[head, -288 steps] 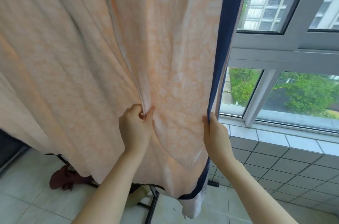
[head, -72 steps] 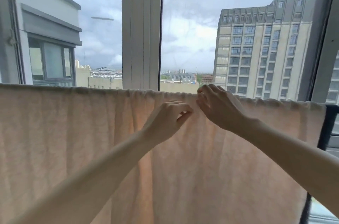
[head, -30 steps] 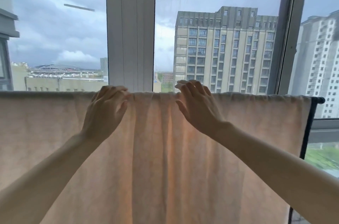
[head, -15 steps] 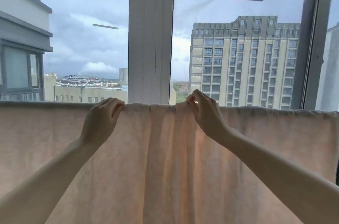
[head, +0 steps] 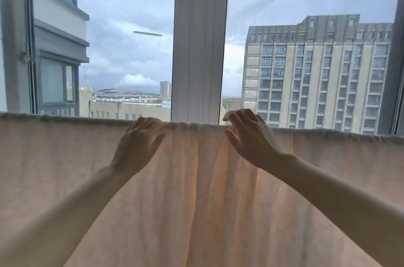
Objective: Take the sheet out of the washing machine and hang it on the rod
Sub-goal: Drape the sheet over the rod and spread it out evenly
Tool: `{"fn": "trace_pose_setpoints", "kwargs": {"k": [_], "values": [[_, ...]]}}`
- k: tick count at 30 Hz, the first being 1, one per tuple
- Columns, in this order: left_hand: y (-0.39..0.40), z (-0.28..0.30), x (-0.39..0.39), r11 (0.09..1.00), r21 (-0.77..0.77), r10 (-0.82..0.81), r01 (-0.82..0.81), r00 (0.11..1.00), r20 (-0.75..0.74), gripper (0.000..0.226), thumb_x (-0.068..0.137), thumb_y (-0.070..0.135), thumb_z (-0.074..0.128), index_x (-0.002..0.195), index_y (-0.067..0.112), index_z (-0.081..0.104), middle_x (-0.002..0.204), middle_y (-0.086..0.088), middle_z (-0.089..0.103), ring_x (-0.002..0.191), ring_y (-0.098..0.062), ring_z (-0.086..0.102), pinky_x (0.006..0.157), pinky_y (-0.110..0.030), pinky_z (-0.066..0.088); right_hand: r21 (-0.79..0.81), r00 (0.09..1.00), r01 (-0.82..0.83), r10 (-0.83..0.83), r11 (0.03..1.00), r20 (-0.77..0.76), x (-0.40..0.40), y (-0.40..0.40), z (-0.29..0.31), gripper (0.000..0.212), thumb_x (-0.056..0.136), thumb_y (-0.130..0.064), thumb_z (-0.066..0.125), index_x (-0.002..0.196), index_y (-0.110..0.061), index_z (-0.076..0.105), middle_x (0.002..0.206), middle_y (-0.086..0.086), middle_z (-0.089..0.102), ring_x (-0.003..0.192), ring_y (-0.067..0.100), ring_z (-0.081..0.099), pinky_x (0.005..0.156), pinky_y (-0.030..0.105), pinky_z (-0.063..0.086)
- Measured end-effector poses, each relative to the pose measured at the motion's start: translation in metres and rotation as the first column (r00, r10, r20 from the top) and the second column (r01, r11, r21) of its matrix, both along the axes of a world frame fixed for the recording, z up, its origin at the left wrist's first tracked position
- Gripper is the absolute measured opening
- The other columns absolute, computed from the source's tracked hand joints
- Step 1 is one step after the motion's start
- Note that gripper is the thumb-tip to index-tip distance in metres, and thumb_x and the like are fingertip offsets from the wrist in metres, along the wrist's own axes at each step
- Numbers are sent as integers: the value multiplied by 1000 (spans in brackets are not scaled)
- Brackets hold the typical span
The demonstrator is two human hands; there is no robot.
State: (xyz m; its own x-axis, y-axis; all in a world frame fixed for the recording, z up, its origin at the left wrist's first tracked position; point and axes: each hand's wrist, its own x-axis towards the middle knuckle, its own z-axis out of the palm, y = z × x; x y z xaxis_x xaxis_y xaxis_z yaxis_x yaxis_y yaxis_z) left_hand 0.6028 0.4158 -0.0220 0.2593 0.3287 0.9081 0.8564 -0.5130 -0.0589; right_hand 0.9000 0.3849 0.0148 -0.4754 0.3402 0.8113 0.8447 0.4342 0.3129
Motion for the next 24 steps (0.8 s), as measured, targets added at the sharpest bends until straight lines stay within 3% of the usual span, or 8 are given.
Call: {"fn": "trace_pose_setpoints", "kwargs": {"k": [5, 9, 13, 17, 22, 24], "values": [[17, 22, -36, 984, -148, 120, -99, 983, 138, 29, 94, 8, 56, 122, 10, 64, 124, -6, 63, 117, -27, 54, 96, -43, 46, -195, 999, 37, -35, 980, 15, -32, 18, 5, 39, 96, -42, 49, 125, -14, 51, 122, 2, 59, 111, 20, 55, 92, 37, 48], [29, 24, -68, 971, -218, 127, -99, 985, 118, 22, 97, 20, 56, 113, 12, 69, 112, -5, 69, 108, -26, 60, 91, -42, 48, -203, 999, -22, 13, 979, -46, -56, 28, 3, 26, 98, -39, 46, 110, -18, 57, 107, -2, 62, 96, 18, 60, 79, 35, 50], [31, 21, -94, 983, -183, 3, 17, 994, 111, 19, 90, 13, 66, 108, 10, 72, 104, -3, 71, 96, -22, 65, 88, -38, 51, -203, 988, -74, 43, 976, -150, -77, 34, 4, 19, 97, -28, 51, 101, -18, 66, 96, -2, 64, 88, 19, 60, 74, 38, 51], [32, 22, -112, 993, -93, -66, 76, 992, 107, 13, 85, 6, 71, 97, 6, 75, 95, -4, 72, 87, -21, 67, 82, -37, 54, -179, 973, -8, -34, 984, -229, -95, 36, 6, 15, 97, -20, 50, 93, -13, 63, 94, 1, 63, 87, 22, 59, 74, 37, 49], [40, 24, -141, 997, -70, -16, 26, 991, 131, 7, 90, 6, 63, 92, 11, 68, 90, -3, 68, 81, -26, 64, 73, -40, 53, -238, 950, 94, -159, 967, -268, -114, 40, 10, 9, 97, -9, 45, 94, -11, 53, 99, 6, 57, 83, 24, 56, 70, 32, 39], [44, 25, -158, 997, -73, 17, -3, 981, 191, 9, 90, 4, 60, 91, 10, 66, 89, -6, 68, 81, -28, 63, 71, -37, 49, -261, 929, 77, -164, 962, -331, -122, 45, 16, 10, 96, -5, 45, 92, -10, 53, 97, 8, 57, 81, 24, 56, 70, 34, 43]]}}
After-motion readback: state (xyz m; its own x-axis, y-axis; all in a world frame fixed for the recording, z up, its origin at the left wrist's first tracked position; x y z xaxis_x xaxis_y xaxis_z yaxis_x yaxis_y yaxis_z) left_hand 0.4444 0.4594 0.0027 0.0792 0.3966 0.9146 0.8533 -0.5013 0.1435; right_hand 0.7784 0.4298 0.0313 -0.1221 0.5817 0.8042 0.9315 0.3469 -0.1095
